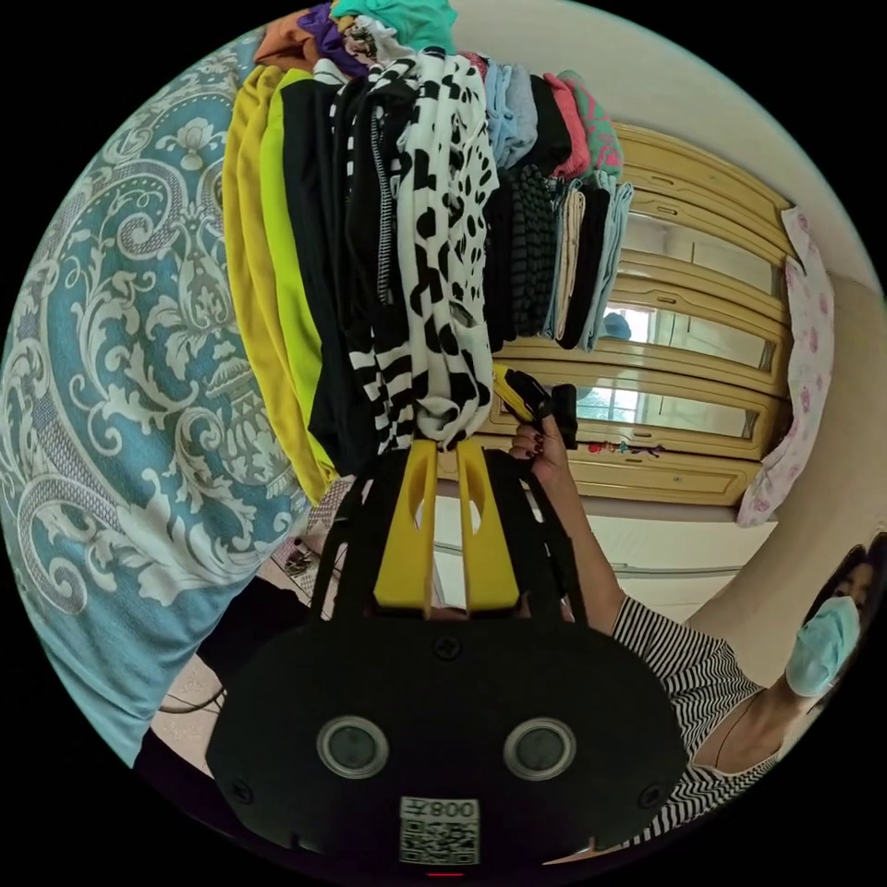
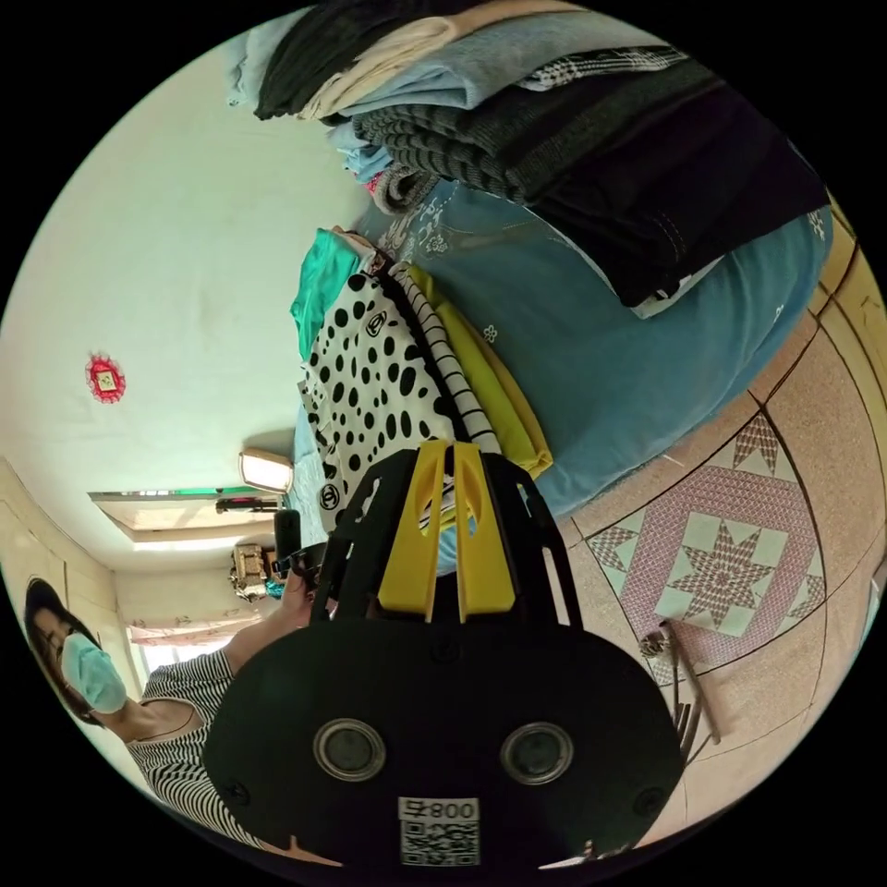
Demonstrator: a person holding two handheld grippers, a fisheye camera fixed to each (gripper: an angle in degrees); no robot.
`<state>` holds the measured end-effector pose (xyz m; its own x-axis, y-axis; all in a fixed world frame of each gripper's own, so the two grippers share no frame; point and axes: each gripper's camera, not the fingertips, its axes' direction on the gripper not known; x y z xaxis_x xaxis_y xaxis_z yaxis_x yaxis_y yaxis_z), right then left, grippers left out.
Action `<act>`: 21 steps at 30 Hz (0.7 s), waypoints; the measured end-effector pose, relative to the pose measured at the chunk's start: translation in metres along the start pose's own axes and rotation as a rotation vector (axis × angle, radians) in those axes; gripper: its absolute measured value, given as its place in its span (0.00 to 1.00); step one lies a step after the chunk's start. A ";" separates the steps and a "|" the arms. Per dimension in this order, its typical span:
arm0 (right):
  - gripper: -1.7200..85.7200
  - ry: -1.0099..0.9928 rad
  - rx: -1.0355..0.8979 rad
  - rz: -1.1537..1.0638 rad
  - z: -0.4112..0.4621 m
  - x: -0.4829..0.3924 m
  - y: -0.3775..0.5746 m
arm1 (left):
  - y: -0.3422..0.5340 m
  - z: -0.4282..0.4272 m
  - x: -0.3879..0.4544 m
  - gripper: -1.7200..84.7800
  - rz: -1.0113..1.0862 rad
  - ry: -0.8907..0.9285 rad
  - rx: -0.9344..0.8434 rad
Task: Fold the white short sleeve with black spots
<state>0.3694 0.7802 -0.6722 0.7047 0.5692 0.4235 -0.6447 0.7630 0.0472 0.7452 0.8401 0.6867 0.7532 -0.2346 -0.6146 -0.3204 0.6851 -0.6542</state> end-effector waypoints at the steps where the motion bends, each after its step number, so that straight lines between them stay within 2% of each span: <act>1: 0.03 -0.002 0.005 -0.001 -0.002 -0.001 0.000 | 0.000 0.001 -0.002 0.05 0.000 -0.002 0.000; 4: 0.03 0.009 0.062 0.000 -0.013 -0.007 0.005 | -0.002 0.001 -0.009 0.04 0.027 0.000 0.035; 7: 0.02 0.101 0.162 0.010 -0.027 -0.020 0.013 | -0.007 0.000 -0.006 0.03 0.080 0.000 0.084; 10: 0.02 0.139 0.253 -0.089 -0.032 -0.057 0.024 | -0.022 0.009 0.003 0.03 0.151 -0.016 0.100; 13: 0.02 0.207 0.220 -0.231 -0.006 -0.104 0.025 | -0.043 0.028 0.014 0.02 0.241 -0.106 0.076; 15: 0.02 0.302 0.147 -0.285 0.026 -0.125 0.018 | -0.057 0.046 0.011 0.02 0.261 -0.297 0.032; 16: 0.02 0.332 0.130 -0.286 0.034 -0.127 0.015 | -0.060 0.049 0.007 0.02 0.250 -0.324 0.022; 18: 0.02 0.410 0.067 -0.225 0.062 -0.120 0.005 | -0.066 0.057 -0.014 0.02 0.197 -0.353 -0.016; 21: 0.02 0.354 0.088 -0.191 0.072 -0.118 0.004 | -0.061 0.053 -0.026 0.02 0.177 -0.282 0.024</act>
<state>0.2622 0.6939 -0.6572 0.8624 0.5022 0.0631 -0.5049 0.8445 0.1787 0.7758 0.8407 0.7659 0.8173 0.0871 -0.5696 -0.4495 0.7148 -0.5357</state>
